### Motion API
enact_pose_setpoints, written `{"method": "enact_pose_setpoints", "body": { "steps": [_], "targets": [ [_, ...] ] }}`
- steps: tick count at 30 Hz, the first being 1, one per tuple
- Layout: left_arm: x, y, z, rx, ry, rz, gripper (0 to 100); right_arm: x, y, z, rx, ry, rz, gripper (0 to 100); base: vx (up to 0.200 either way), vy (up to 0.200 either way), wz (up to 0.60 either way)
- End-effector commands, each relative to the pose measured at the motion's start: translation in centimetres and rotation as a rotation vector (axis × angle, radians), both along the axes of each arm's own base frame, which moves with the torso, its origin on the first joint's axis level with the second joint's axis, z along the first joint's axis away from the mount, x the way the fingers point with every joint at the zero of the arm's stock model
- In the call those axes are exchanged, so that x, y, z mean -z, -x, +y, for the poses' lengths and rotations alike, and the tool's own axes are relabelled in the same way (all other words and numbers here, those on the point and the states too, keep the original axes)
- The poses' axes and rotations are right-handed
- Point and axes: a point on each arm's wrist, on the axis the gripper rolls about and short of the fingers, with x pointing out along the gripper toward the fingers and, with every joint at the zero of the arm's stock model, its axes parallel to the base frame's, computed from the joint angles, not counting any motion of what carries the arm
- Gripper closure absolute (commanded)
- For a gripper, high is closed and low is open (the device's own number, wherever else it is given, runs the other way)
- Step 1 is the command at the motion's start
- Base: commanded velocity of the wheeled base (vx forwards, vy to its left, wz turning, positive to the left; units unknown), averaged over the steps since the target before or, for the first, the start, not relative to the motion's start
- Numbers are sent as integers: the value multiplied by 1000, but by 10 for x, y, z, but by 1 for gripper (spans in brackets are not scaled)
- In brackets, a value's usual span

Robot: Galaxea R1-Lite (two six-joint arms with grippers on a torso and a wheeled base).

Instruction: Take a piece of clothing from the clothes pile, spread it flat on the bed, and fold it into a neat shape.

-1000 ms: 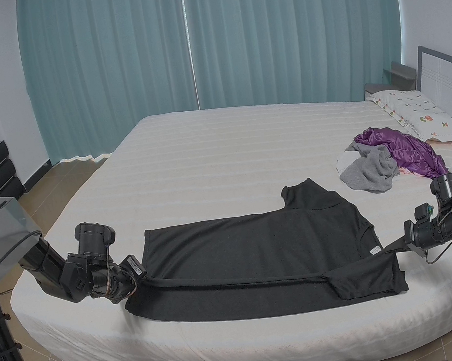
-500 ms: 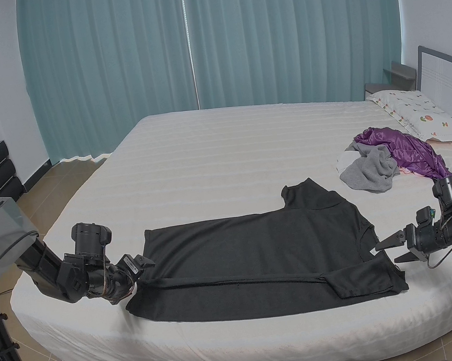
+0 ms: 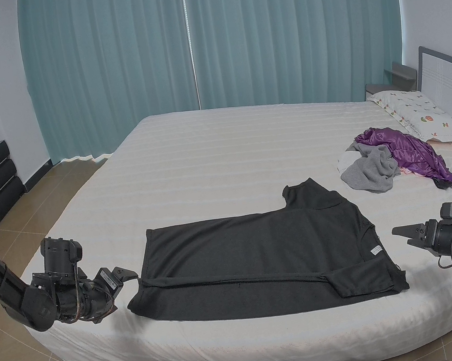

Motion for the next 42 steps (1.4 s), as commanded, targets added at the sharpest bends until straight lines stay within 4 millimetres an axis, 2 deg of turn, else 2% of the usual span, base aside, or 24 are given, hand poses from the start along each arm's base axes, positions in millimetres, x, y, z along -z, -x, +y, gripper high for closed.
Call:
{"method": "enact_pose_setpoints", "body": {
  "steps": [1, 4, 10, 17, 21, 27, 36, 42],
  "targets": [
    [8, 35, 1, 0, 17, -13, 0, 45, 21, 9, 24, -64, 81, 0, 0, -200, 0],
    [9, 38, 2, 3, 24, -20, 0, 52, 21, 14, 25, -102, 69, 0, 0, -200, 0],
    [7, 39, 1, -16, 119, -24, 0, 50, 17, 21, 77, -252, 102, 0, 0, -33, 0],
    [9, 43, 1, 0, 141, -17, 0, 53, 17, 25, 66, -261, 132, 0, 171, 0, 0],
    [12, 45, 1, -3, 143, -1, 0, 53, 17, 25, 76, -275, 144, 0, 0, 0, 0],
    [21, 61, 4, 12, 200, 72, 0, 56, 20, 24, 119, -287, 200, 0, 0, 0, 0],
    [35, 56, 5, 5, 205, 63, 0, 57, 20, 25, 171, -261, 210, 0, 0, 0, 0],
    [37, 54, 5, -1, 200, 44, 0, 62, 20, 28, 164, -259, 235, 0, 0, 0, 0]
  ]
}}
